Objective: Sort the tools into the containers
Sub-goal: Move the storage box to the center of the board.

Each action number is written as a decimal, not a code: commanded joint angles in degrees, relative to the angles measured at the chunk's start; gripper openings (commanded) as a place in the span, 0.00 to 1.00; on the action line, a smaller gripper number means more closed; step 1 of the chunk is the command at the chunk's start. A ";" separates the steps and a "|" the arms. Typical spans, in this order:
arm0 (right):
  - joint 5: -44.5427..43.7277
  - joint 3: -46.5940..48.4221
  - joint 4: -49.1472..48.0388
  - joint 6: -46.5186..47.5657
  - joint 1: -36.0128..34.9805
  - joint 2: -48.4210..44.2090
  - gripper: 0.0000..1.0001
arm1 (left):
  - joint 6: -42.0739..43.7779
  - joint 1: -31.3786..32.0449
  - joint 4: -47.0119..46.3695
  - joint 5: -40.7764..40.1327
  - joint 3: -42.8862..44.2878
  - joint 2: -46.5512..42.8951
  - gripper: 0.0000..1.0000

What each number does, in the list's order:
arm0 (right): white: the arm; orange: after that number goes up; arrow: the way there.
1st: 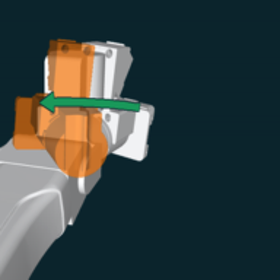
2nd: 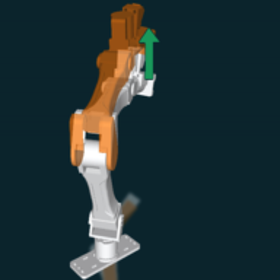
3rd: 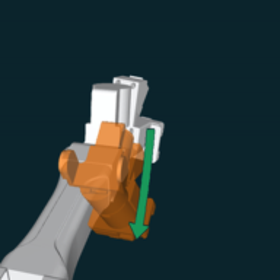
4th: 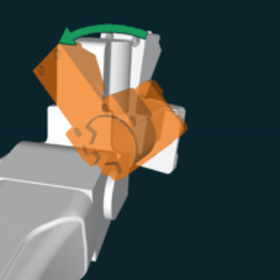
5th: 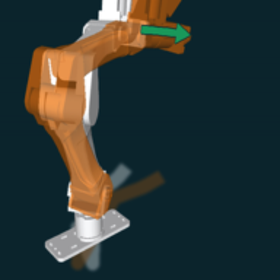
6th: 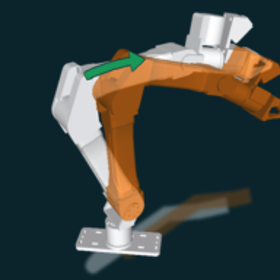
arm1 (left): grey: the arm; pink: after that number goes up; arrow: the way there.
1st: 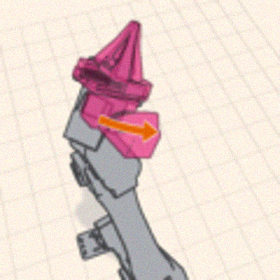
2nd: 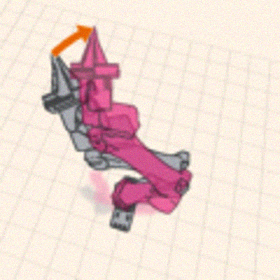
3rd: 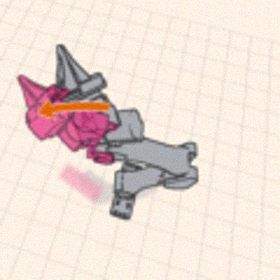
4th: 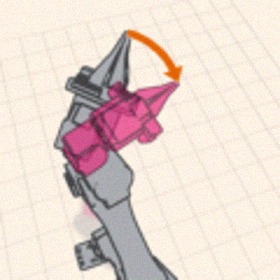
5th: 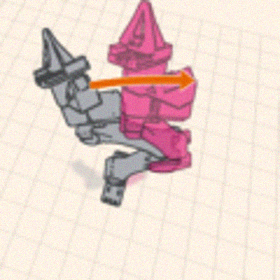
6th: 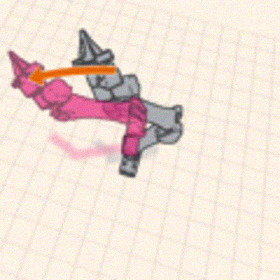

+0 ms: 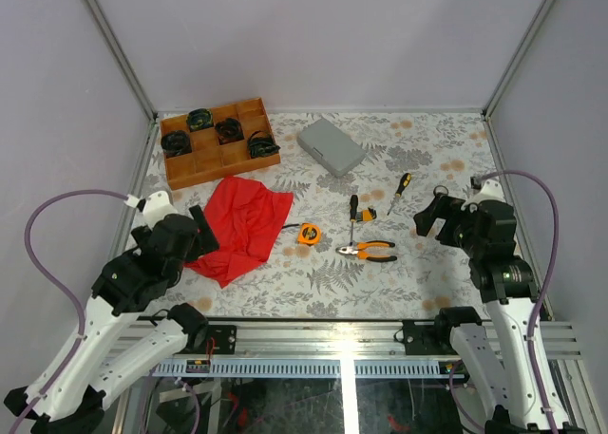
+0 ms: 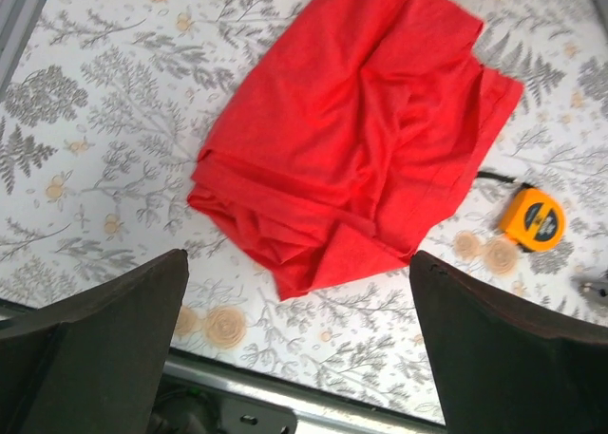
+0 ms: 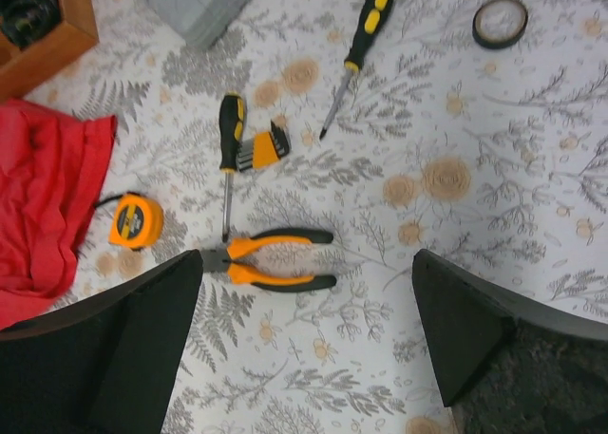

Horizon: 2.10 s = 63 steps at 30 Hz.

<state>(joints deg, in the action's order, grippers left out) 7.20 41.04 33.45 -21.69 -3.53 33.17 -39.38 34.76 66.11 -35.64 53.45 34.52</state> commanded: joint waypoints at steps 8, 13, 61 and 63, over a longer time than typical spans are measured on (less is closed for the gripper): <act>-1.67 9.04 -6.47 -2.84 2.98 7.89 0.99 | 4.94 -3.63 -14.53 5.86 2.88 5.28 0.99; 1.57 12.47 -5.17 -2.14 3.28 15.79 0.99 | 6.32 -4.03 -18.74 8.05 2.45 8.30 1.00; 21.41 97.93 -17.16 11.14 -8.30 114.77 0.99 | 10.74 -8.81 -28.66 16.02 -2.93 18.63 1.00; 22.28 96.73 -19.47 9.78 -8.27 114.88 1.00 | 10.81 -9.09 -28.78 16.43 -3.09 18.94 1.00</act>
<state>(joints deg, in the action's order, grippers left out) 24.86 136.44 17.34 -11.03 -11.46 147.81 -29.67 26.55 40.49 -20.08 50.87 53.47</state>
